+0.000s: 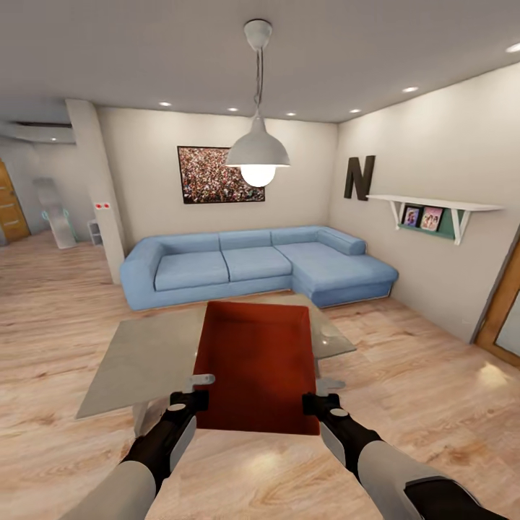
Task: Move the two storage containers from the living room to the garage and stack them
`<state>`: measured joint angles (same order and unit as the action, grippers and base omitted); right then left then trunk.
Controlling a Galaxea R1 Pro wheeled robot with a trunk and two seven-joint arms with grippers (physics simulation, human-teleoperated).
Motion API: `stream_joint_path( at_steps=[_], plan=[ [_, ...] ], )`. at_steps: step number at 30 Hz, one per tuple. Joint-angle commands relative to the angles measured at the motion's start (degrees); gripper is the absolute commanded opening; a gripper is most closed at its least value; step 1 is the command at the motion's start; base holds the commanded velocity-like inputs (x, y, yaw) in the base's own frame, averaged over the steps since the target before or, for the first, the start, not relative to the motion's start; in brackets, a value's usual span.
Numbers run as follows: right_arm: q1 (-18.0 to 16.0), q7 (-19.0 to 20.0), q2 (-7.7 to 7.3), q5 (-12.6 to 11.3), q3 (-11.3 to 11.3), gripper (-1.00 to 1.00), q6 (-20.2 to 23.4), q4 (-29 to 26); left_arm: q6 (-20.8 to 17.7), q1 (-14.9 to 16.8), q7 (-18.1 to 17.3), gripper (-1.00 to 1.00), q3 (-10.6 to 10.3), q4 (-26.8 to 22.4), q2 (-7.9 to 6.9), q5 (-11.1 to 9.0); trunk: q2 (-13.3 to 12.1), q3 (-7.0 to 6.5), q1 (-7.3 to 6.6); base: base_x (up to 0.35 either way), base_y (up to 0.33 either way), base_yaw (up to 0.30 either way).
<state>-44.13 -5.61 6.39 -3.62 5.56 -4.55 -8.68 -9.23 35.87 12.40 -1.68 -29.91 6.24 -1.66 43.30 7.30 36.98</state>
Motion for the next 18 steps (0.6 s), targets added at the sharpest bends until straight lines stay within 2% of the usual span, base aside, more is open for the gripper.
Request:
stream_joint_path(
  at_steps=[1, 18],
  plan=[
    [-0.1, -3.9, 0.03, 0.1, -0.7, -1.00, -2.4, -0.1, -0.4, 0.0, 2.3, -1.00, 0.1, 0.1, 0.09, 0.1, 0.1, 0.09, 0.01, 0.000, 0.000, 0.272],
    [-0.1, -3.9, 0.03, 0.1, -0.7, -1.00, -2.4, -0.1, -0.4, 0.0, 2.3, -1.00, 0.0, -0.1, 0.09, 0.1, 0.1, 0.09, 0.01, 0.000, 0.000, 0.272]
  ],
)
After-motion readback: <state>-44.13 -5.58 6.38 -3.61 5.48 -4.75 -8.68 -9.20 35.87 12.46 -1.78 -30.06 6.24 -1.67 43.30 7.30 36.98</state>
